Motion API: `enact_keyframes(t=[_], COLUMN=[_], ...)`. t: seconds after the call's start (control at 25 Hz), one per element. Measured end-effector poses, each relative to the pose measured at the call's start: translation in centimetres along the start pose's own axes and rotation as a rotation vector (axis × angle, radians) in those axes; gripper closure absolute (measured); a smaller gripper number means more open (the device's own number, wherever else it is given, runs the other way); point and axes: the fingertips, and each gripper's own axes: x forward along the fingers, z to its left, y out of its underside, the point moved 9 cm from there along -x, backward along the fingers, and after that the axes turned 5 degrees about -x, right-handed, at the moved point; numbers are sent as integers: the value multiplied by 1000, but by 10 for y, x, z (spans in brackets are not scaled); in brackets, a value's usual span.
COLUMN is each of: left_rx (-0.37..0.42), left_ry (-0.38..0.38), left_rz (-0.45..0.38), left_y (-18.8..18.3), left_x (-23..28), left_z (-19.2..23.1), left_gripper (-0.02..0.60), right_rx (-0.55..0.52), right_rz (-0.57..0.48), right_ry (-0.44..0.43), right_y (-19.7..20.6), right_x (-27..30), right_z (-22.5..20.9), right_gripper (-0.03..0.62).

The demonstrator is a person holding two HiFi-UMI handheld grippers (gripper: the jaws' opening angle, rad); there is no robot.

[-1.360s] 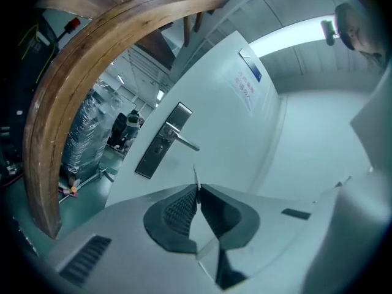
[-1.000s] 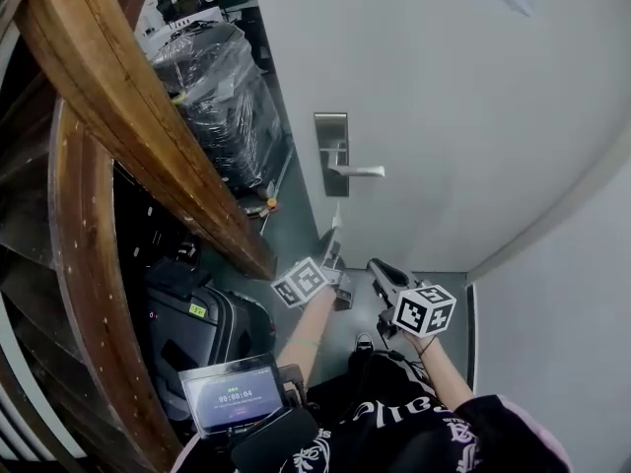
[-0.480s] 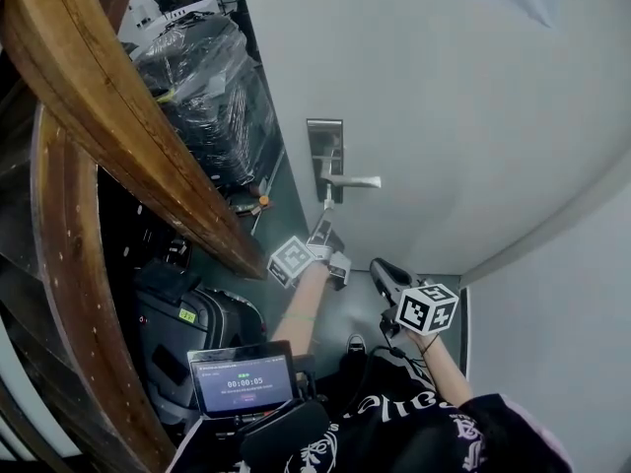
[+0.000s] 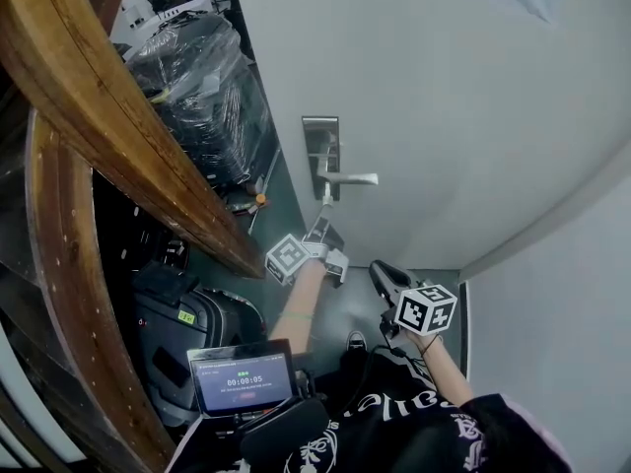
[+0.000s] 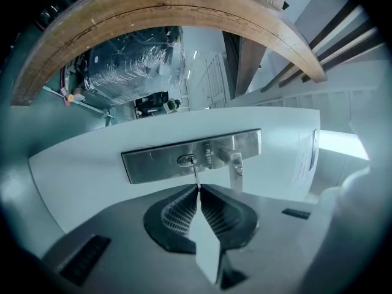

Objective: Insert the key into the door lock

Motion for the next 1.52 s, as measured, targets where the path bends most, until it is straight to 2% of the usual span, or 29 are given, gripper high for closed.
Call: enact_keyframes(t=[0.32, 0.56, 0.72, 0.92, 1.16, 1.24, 1.4, 1.52], left_rx=[-8, -10, -10, -59, -22, -22, -70, -62], left_ry=[-16, 5, -4, 13, -15, -8, 22, 25], left_rz=[-8, -2, 41, 51, 107, 91, 47, 52], left_y=[-1, -7, -6, -4, -2, -3, -5, -6], left_x=[-3, -4, 1, 6, 7, 6, 0, -1], left_z=[3, 1, 6, 6, 10, 8, 7, 6], left_gripper=[560, 560, 560, 560, 560, 560, 560, 560], right_rx=[7, 7, 12, 24, 42, 45, 53, 52], right_rz=[-6, 2, 17, 24, 19, 19, 26, 37], right_ry=[30, 34, 34, 46, 71, 77, 83, 80], right_y=[3, 4, 10, 12, 9, 8, 13, 16], right_x=[-8, -5, -2, 1, -1, -2, -2, -1], right_z=[-5, -4, -6, -8, -18, -19, -21, -20], right_gripper=[557, 557, 557, 557, 557, 557, 557, 557])
